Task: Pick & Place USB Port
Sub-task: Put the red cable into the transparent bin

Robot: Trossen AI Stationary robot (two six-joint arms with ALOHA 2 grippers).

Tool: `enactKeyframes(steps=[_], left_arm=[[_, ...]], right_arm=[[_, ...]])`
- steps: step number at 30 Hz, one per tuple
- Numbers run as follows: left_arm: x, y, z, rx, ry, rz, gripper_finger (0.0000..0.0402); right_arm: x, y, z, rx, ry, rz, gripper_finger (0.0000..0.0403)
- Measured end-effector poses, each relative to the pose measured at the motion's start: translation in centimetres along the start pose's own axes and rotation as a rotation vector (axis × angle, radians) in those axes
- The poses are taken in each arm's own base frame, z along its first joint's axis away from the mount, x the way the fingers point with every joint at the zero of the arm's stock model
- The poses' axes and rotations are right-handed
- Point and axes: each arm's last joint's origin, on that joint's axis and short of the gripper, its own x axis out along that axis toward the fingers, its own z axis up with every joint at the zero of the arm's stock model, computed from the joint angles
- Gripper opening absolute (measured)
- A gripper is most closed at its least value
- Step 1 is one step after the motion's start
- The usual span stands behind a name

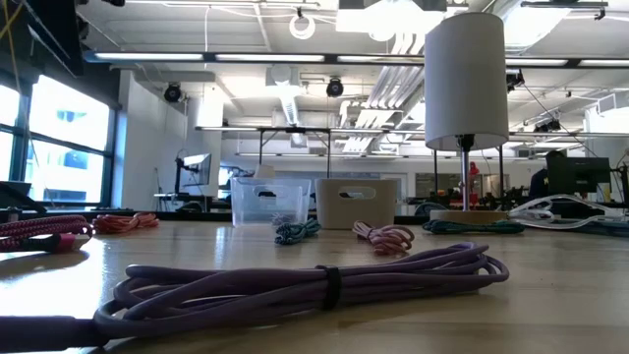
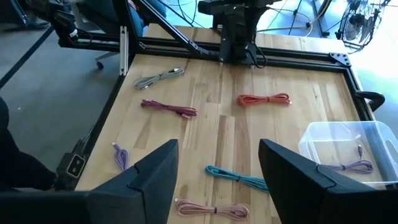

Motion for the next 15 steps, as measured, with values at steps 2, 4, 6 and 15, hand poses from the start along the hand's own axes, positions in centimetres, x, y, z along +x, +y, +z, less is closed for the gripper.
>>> enactKeyframes(steps=[2, 4, 6, 15], left_arm=[[0.2, -0.4, 0.2, -0.006, -0.016, -0.016, 0.0214], [0.4, -0.8, 0.5, -0.012, -0.035, -0.033, 0.0214], [0.5, -1.1, 0.7, -0.001, -0.057, -0.037, 0.0214], [2.1, -0.9, 1.1, -0.037, 0.003, 0.184, 0.0214]], right_arm=[[0.0, 0.0, 0.0, 0.001, 0.000, 0.000, 0.0216], [0.0, 0.0, 0.0, 0.002, 0.000, 0.000, 0.0216], [0.0, 0.0, 0.0, 0.002, 0.000, 0.000, 0.0216], [0.0, -0.2, 0.0, 0.020, -0.002, -0.055, 0.0216]])
